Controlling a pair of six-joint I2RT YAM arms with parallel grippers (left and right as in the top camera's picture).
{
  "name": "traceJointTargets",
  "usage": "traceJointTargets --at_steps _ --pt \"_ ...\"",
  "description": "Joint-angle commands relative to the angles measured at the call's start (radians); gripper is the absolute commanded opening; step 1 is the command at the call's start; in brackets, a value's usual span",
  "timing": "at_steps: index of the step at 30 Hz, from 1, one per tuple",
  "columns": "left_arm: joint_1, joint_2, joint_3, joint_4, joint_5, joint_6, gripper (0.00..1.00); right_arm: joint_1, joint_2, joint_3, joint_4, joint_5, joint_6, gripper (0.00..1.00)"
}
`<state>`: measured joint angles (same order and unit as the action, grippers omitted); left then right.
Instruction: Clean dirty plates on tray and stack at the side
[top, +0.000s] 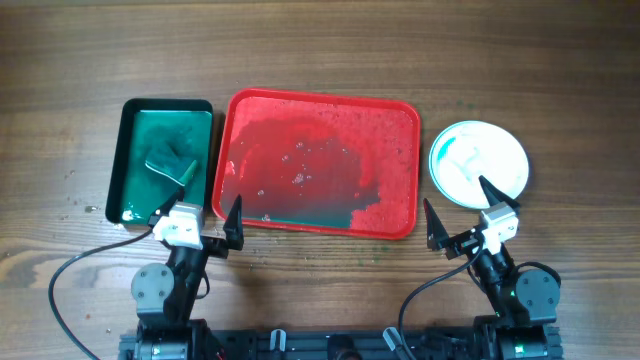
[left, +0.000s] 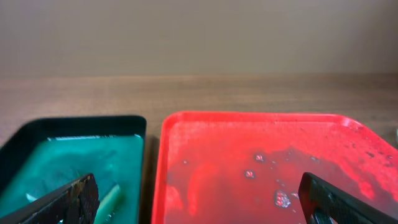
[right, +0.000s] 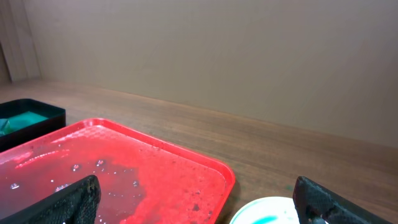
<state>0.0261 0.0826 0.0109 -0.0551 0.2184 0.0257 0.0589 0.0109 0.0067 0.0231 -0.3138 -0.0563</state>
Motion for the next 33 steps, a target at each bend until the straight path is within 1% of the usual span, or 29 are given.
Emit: traceJointTargets --at_steps 1,2,33 --pt "-0.018 -0.078 -0.005 -0.006 -0.036 0.045 1.0 -0.004 -0.007 -0.002 0.003 -0.01 0.011 1.0" --pt "-0.018 -0.079 -0.005 0.011 -0.037 0.046 1.0 -0.004 -0.007 -0.002 0.003 -0.01 0.01 1.0" --pt "-0.022 -0.08 -0.005 -0.005 -0.037 0.045 1.0 -0.004 -0.007 -0.002 0.003 -0.01 0.01 1.0"
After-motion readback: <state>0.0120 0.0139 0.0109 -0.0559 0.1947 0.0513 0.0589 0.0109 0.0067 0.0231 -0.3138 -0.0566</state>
